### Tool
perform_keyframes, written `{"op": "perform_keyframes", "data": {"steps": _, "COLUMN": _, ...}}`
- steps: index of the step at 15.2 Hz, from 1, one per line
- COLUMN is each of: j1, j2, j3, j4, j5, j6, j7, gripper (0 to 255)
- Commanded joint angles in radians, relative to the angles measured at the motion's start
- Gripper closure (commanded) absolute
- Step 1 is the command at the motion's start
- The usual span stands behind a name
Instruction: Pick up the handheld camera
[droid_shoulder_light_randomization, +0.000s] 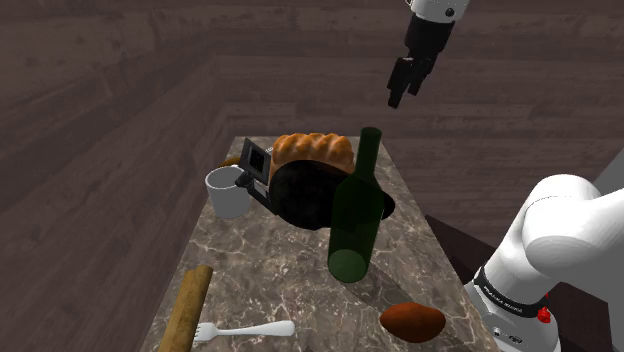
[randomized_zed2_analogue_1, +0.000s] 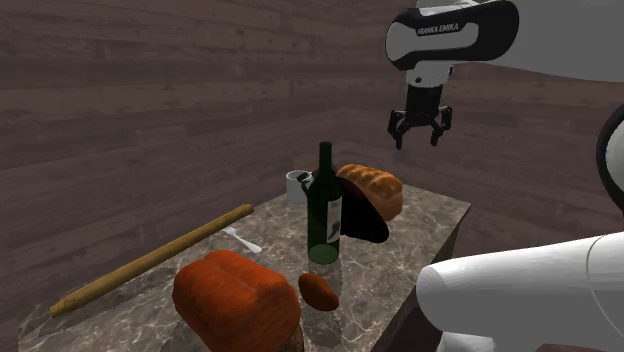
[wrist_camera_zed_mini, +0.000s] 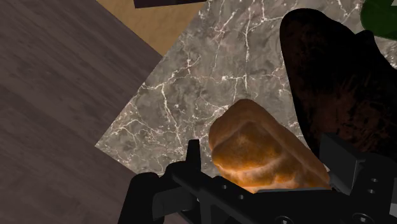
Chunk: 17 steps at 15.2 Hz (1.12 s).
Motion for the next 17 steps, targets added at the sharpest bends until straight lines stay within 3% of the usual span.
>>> {"op": "perform_keyframes", "data": {"steps": 1, "j1": 0.000, "j2": 0.000, "j3": 0.000, "j4": 0.000, "j5": 0.000, "j6": 0.000, "j7": 0.000, "gripper": 0}}
{"op": "perform_keyframes", "data": {"steps": 10, "j1": 0.032, "j2": 0.227, "j3": 0.160, "j4": 0.065, "j5": 0.005, "j6": 0.154, "j7": 0.151, "gripper": 0}}
{"op": "perform_keyframes", "data": {"steps": 17, "j1": 0.042, "j2": 0.446, "j3": 0.280, "j4": 0.181, "j5": -0.053, "j6": 0.236, "j7": 0.283, "gripper": 0}}
